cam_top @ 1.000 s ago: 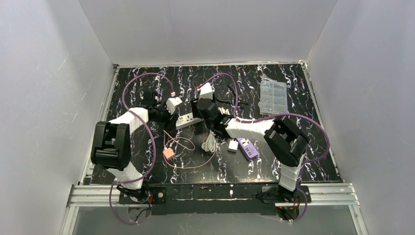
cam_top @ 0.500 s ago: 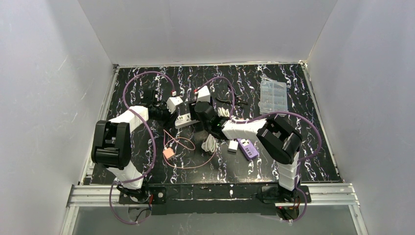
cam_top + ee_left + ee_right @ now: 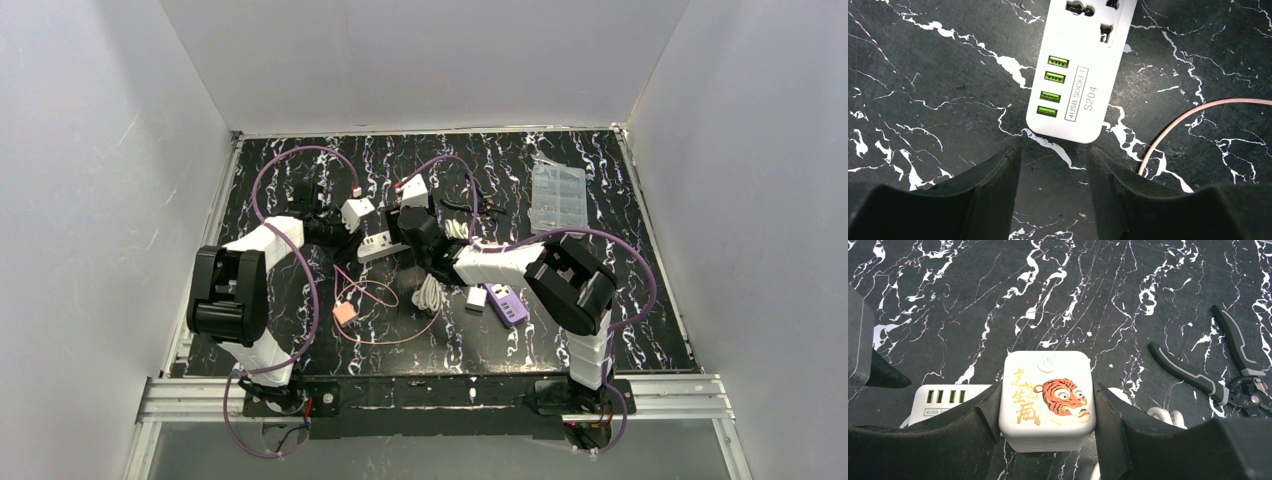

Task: Insert the plug
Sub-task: Insert the plug into the socket.

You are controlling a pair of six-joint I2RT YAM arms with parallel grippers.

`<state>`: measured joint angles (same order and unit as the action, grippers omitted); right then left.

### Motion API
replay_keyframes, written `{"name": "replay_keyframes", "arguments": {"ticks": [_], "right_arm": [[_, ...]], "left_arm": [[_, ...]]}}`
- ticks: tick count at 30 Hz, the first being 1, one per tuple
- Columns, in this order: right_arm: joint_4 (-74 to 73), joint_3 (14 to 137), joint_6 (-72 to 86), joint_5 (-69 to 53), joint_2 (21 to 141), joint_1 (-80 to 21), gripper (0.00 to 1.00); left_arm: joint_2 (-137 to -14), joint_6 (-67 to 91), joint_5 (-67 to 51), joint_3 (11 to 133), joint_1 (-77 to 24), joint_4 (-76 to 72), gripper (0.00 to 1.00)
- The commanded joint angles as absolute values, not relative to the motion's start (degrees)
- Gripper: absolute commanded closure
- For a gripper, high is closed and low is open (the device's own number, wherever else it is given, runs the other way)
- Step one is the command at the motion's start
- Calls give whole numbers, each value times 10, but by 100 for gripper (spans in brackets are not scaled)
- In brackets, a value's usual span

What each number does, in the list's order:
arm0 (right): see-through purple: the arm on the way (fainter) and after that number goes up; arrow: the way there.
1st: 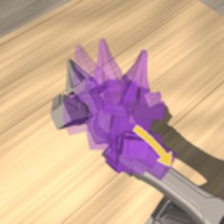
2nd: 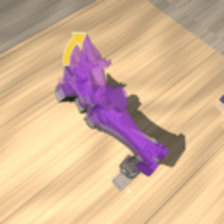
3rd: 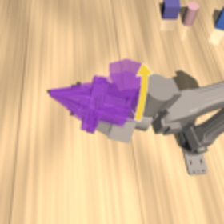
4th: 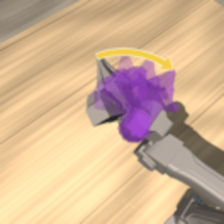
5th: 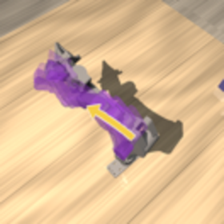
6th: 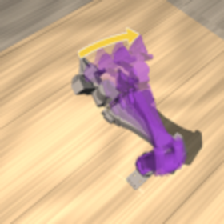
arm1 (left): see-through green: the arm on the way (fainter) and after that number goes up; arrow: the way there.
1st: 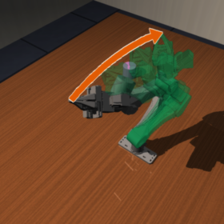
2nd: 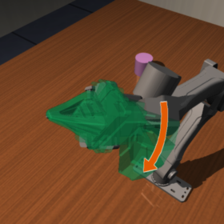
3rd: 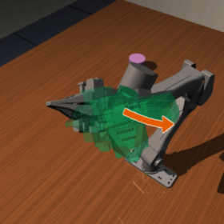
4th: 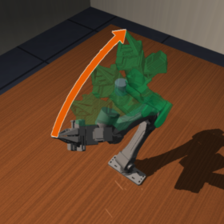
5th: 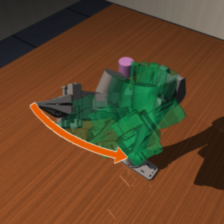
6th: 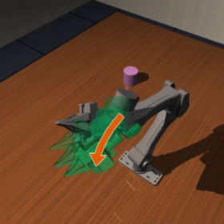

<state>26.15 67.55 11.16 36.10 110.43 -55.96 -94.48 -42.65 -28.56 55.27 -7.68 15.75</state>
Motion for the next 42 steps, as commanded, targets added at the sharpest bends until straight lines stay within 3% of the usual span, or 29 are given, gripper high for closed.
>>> {"name": "replay_keyframes", "arguments": {"ticks": [1,42], "right_arm": [[325,674,94,379,1105,-562,99],[385,611,78,383,1135,-573,99]], "left_arm": [[-942,-436,-286,567,-80,172,52],[-940,-435,-285,614,-80,215,52]]}}
